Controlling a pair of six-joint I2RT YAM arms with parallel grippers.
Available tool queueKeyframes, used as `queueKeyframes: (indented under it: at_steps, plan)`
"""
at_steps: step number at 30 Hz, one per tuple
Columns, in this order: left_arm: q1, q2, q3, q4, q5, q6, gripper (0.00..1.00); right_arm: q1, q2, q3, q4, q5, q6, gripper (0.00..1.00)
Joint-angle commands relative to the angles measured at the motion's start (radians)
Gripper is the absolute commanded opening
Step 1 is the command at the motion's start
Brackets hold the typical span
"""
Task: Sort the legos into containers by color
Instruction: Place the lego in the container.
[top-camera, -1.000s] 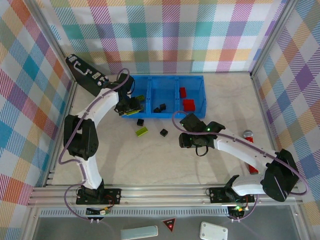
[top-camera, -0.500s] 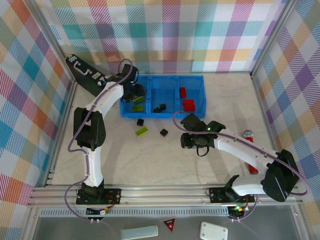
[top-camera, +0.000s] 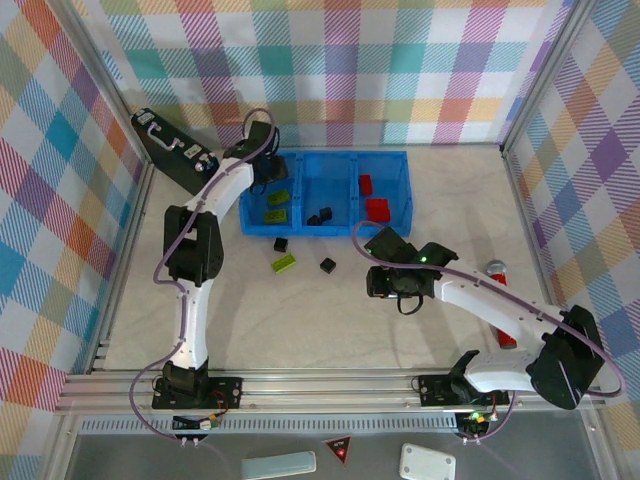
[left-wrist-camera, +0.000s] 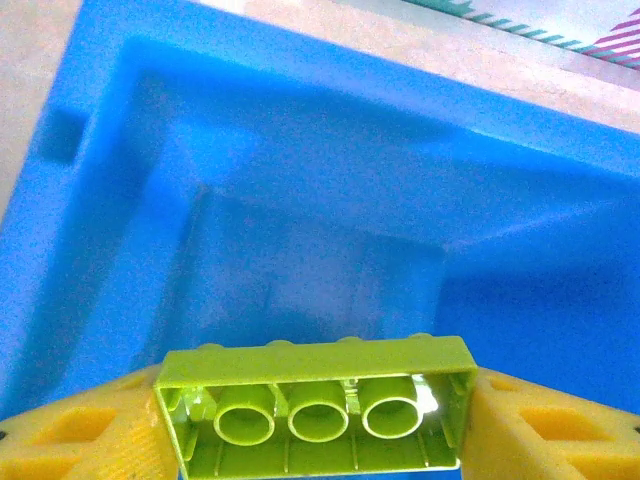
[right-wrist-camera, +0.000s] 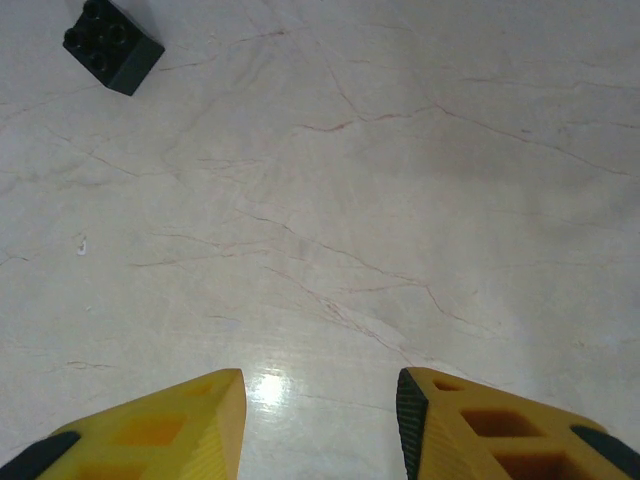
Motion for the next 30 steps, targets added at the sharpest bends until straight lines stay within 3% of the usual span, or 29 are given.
queueKeyframes:
  at_steps: [1,17,30]
  plan:
    - [0.008,0.034,0.021,0.060,-0.038,0.058,0.63,-0.006,-0.043,0.017,-0.063,0.025,0.043,0.46]
    - [0.008,0.131,-0.034,0.224,-0.067,0.027,0.63,-0.006,-0.186,-0.051,-0.145,0.062,0.132,0.46]
    - [-0.004,0.087,-0.129,0.268,-0.049,-0.005,0.72,-0.006,-0.286,-0.071,-0.199,0.083,0.175,0.46]
